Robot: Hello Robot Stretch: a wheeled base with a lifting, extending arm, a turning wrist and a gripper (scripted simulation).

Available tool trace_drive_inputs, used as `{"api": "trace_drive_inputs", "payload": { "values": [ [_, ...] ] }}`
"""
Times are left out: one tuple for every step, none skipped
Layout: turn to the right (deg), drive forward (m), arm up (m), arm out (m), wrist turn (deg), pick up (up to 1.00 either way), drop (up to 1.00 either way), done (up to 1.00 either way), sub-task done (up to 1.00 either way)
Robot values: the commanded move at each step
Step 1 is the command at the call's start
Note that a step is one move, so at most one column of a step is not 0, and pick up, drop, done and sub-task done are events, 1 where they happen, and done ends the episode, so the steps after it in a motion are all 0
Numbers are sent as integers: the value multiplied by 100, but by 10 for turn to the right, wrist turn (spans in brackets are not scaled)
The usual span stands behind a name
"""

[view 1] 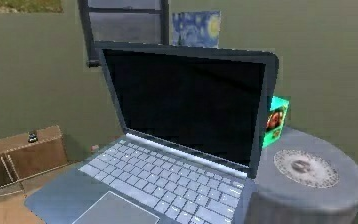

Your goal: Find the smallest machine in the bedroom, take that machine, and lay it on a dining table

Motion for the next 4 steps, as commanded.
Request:
{"api": "trace_drive_inputs", "payload": {
  "values": [
    [450,0,0,0,0,0,0,0,0],
    [90,0,0,0,0,0,0,0,0],
    [0,30,0,0,0,0,0,0,0],
    [-450,0,0,0,0,0,0,0,0]
  ]
}}
